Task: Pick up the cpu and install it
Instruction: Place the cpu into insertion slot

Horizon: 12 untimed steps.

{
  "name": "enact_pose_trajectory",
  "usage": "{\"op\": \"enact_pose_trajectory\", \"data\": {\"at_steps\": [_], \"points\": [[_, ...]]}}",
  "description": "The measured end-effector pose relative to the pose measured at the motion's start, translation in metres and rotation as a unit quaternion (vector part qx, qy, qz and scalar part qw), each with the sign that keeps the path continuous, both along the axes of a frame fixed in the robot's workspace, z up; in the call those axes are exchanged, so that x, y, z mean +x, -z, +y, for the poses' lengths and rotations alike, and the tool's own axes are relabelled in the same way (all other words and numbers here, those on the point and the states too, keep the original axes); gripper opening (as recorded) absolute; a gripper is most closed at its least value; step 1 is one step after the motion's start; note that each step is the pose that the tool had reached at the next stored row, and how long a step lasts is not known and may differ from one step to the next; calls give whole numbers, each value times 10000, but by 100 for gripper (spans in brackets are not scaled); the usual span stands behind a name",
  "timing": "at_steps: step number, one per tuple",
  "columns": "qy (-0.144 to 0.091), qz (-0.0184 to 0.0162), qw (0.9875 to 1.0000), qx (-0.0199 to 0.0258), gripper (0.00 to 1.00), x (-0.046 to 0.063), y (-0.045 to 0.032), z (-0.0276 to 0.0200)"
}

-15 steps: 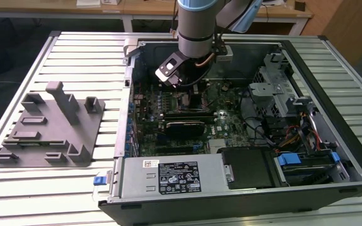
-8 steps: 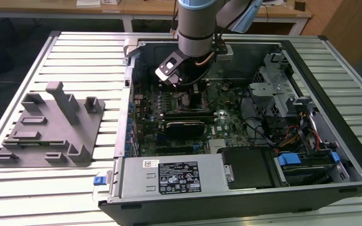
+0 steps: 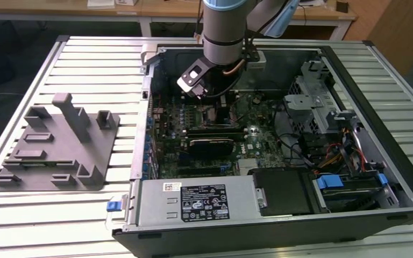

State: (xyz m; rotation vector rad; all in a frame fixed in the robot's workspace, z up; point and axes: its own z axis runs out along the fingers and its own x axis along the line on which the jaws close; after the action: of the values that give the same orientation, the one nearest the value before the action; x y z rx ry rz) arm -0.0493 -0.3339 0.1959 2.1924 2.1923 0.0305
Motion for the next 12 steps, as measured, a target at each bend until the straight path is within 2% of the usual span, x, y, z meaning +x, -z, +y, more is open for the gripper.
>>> {"op": "enact_pose_trajectory", "data": {"at_steps": [12], "points": [[-5, -1, 10000, 0, 53, 1, -25, 0]]}}
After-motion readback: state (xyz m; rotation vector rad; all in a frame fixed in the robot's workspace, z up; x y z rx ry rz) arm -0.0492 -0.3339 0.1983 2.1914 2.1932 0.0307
